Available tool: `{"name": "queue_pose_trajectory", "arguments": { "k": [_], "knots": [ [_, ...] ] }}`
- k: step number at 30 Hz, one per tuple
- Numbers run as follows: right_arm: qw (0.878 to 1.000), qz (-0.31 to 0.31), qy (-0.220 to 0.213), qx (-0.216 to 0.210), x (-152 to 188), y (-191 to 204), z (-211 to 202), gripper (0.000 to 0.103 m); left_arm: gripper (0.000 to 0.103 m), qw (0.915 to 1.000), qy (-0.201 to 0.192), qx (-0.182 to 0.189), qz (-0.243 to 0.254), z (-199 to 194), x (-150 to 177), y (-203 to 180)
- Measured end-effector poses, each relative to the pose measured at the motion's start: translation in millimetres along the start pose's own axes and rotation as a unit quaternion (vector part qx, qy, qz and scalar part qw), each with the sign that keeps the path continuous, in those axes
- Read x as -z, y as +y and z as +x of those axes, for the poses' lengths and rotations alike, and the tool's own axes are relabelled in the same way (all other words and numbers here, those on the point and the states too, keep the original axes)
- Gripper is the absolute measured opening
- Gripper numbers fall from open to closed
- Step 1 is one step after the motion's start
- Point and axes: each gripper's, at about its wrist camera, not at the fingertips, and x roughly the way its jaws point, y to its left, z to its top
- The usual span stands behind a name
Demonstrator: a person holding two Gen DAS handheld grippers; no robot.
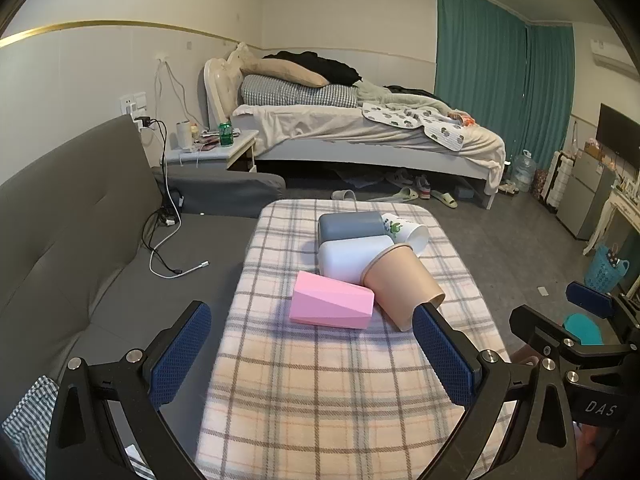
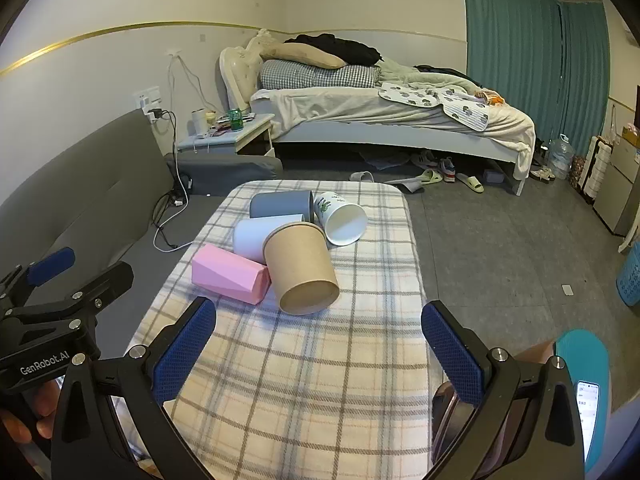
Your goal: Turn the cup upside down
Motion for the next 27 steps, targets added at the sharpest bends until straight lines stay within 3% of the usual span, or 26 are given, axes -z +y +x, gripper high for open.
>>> {"name": "queue_pose_trajectory", "arguments": {
  "k": [12,21,23,27],
  "knots": [
    [1.000,-0.010,0.017,-0.003,-18,1,43,0.103,0.103,0.9996,0.019,-0.021,-0.009,40,-7,13],
    [0.997,-0.007,0.075,-0.016,-26,-3,134,0.103,0.103,0.9983,0.048,-0.033,-0.011,100,-4,20],
    [0.995,-0.009,0.097,-0.024,-22,-2,155,0.096,0.103,0.9978,0.056,-0.032,-0.014,110,-2,22],
    [0.991,-0.020,0.129,-0.030,-12,2,188,0.092,0.103,0.9970,0.068,-0.033,-0.012,126,4,25]
  ]
}}
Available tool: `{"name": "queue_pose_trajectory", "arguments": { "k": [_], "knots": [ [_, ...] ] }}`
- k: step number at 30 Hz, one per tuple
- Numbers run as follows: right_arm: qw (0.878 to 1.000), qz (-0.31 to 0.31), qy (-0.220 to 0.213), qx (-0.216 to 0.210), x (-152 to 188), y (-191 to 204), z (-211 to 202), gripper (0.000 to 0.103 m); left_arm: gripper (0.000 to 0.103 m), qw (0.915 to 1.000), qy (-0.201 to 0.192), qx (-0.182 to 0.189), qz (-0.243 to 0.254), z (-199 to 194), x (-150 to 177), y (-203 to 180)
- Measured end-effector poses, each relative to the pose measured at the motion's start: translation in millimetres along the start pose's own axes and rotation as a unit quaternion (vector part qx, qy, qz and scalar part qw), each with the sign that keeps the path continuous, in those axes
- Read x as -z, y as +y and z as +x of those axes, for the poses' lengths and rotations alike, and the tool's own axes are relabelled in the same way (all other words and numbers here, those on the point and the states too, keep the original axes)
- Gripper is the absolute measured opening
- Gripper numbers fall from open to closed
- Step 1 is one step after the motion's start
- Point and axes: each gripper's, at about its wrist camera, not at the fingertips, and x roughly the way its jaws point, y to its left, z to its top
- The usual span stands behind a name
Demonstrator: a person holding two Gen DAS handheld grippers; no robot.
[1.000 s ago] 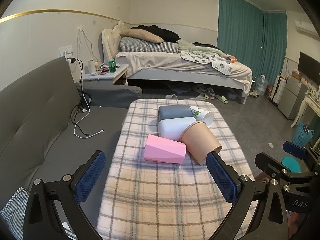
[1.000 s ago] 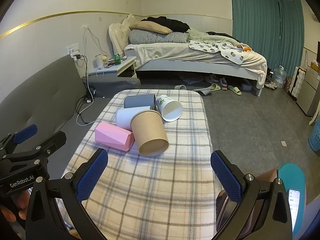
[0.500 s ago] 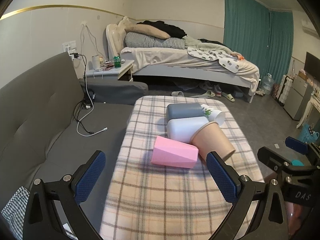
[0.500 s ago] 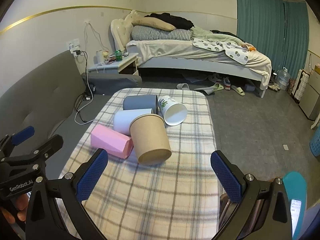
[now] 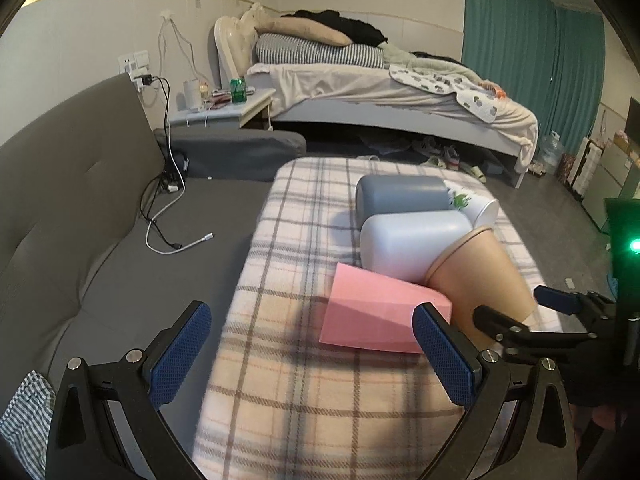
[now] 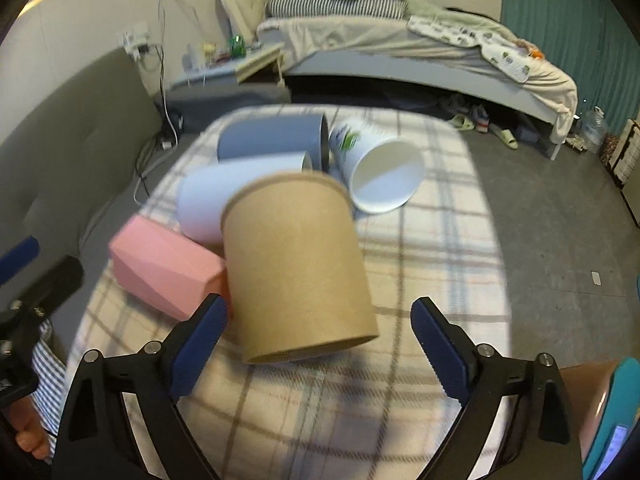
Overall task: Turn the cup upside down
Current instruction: 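Reach the right tool to the tan paper cup and grasp its body, then lift the tan cup with the right tool and carry it toward the left tool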
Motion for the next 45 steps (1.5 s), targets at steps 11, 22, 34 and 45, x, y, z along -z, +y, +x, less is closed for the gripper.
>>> {"name": "queue_pose_trajectory", "arguments": {
  "k": [11,22,34,45],
  "knots": [
    [1.000,-0.007,0.001,0.001,15,8,-8,0.079,0.103,1.0000,0.001,0.003,-0.004,-8,2,3],
    [0.999,0.045,-0.026,0.015,75,27,-91,0.079,0.103,0.9996,-0.021,0.015,-0.011,-72,21,4],
    [0.998,0.054,0.012,0.019,119,63,-90,0.079,0.103,0.9993,-0.020,0.010,-0.030,-93,51,30],
    [0.999,0.029,0.038,0.026,129,66,-77,0.081,0.103,0.9996,-0.010,-0.005,-0.027,-96,59,36]
  ]
}}
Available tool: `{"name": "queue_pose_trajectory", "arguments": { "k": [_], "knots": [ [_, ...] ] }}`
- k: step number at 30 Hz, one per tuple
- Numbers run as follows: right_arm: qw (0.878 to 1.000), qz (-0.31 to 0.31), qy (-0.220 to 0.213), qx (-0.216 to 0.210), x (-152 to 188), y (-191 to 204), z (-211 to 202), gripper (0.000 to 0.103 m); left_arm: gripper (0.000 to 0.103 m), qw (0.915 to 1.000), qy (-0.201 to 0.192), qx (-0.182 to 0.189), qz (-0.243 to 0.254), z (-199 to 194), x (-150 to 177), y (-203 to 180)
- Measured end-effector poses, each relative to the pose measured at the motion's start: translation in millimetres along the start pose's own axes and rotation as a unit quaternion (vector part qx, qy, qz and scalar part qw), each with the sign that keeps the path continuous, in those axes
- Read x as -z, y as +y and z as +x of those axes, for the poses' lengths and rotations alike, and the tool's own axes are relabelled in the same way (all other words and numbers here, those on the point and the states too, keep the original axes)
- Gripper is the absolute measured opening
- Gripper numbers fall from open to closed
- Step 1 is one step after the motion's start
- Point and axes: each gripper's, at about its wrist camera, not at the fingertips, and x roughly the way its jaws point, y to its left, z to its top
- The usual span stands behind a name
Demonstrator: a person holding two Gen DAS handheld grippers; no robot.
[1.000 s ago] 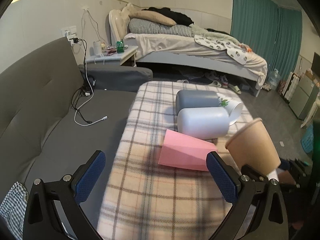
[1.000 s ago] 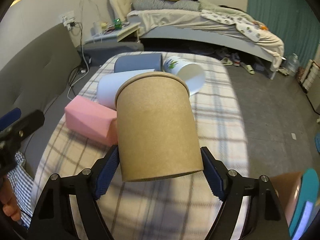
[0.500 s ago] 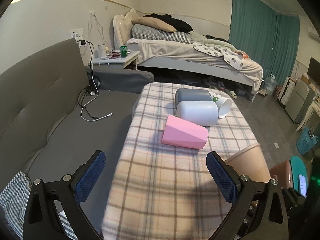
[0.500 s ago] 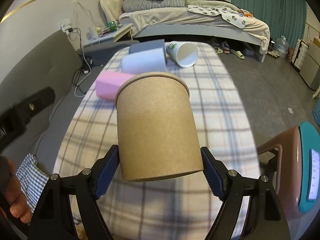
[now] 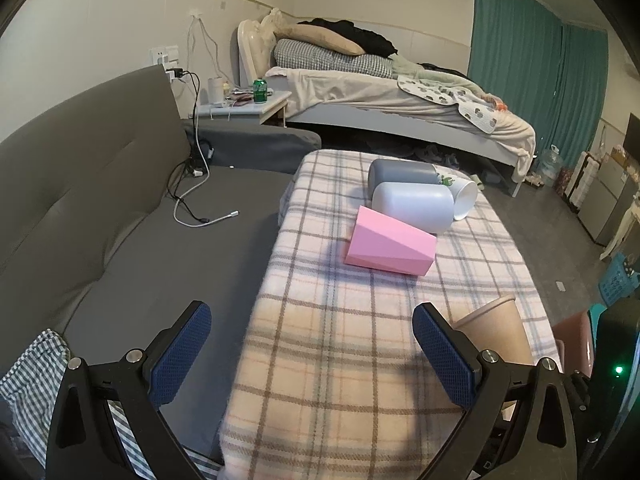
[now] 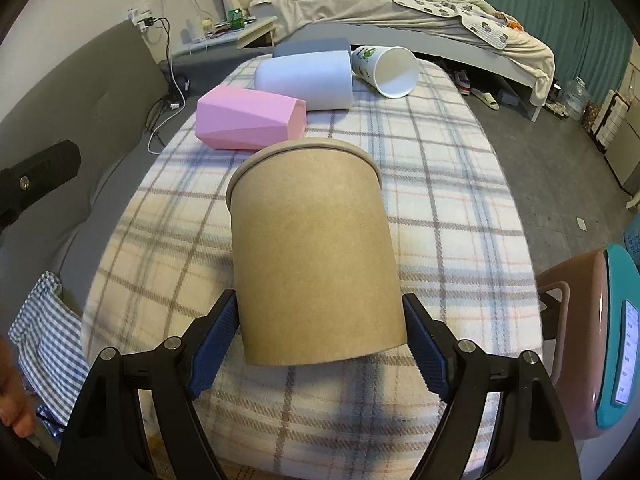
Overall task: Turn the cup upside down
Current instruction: 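Lift the tan cup with the right tool and carry it toward the left tool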
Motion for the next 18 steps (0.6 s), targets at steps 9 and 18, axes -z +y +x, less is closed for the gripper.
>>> {"name": "queue_pose_trajectory", "arguments": {
  "k": [9,18],
  "knots": [
    [0.998,-0.022,-0.040,-0.038,2,-1,-51,0.101,0.103,0.9992,-0.033,-0.021,-0.001,-37,-20,-7],
    [0.993,-0.021,-0.119,0.011,2,-45,-124,0.102,0.103,0.9970,-0.067,-0.011,0.037,-75,-22,-57]
  ]
}}
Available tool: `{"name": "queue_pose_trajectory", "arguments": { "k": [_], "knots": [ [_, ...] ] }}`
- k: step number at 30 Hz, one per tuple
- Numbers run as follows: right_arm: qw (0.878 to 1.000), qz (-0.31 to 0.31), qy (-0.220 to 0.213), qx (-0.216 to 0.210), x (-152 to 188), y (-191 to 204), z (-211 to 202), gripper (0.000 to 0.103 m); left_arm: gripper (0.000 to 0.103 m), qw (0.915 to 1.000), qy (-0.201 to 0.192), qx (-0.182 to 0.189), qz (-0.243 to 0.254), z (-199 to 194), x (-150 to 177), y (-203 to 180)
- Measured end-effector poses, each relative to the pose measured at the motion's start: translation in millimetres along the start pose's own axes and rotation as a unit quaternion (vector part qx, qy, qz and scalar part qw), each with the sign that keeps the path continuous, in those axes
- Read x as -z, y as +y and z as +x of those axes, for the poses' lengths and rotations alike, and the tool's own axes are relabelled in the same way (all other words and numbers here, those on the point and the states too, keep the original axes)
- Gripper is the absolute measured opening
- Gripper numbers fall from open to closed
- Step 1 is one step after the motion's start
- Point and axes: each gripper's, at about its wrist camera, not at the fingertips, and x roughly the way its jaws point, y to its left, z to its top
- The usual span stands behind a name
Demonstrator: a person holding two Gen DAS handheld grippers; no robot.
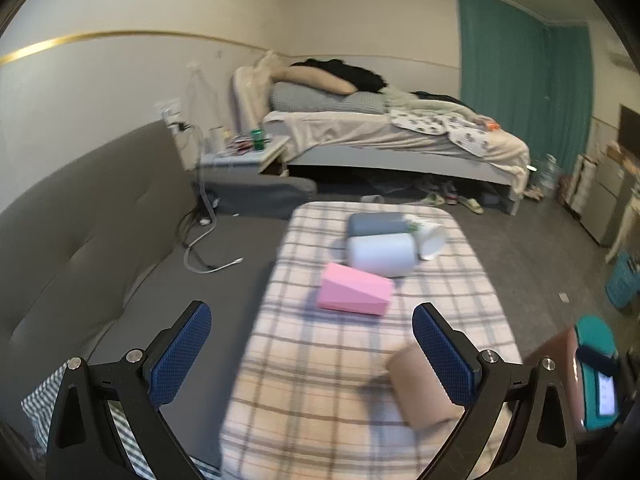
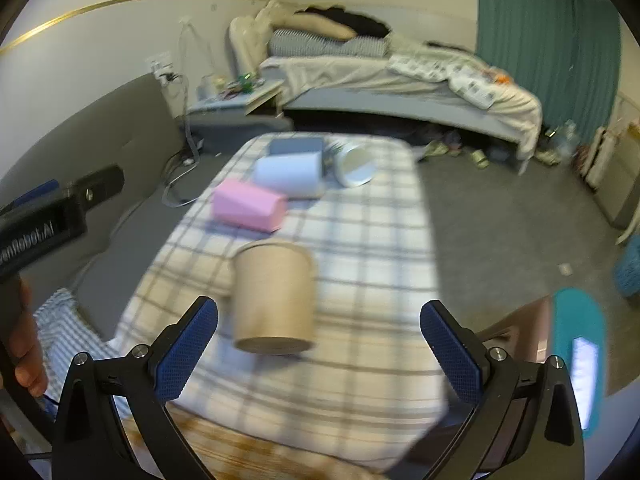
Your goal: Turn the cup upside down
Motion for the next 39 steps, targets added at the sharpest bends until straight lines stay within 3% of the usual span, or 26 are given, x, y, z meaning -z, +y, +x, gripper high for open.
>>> {"name": "queue_pose_trajectory", "arguments": {
  "k": [4,9,15,29,33,34,36,39],
  "knots": [
    [1.000,0.026,-0.012,0.011,3,-31,-15,0.102,0.103,0.9994,0.020,0.020,0.020,0,14,-30],
    [0.998,0.051,-0.012,0.023,12,-61,-14,0.102,0.103,0.9965,0.062,0.054,0.014,14,35,-56],
    [0.996,0.082,-0.019,0.029,23,-84,-10,0.102,0.103,0.9908,0.117,0.068,0.001,41,63,-75],
    [0.995,0.095,-0.001,0.015,38,-97,24,0.102,0.101,0.9773,0.186,0.093,-0.039,96,89,-91],
    [0.995,0.099,0.006,0.013,41,-100,31,0.102,0.101,0.9743,0.203,0.093,-0.029,103,97,-94],
    [0.995,0.100,0.007,0.012,40,-100,33,0.102,0.097,0.9728,0.208,0.099,-0.029,103,100,-94],
    [0.994,0.104,0.009,0.012,40,-102,35,0.102,0.079,0.9708,0.215,0.104,-0.025,104,101,-96],
    [0.994,0.104,0.009,0.011,39,-102,36,0.102,0.080,0.9706,0.214,0.108,-0.022,100,100,-95]
  ]
}}
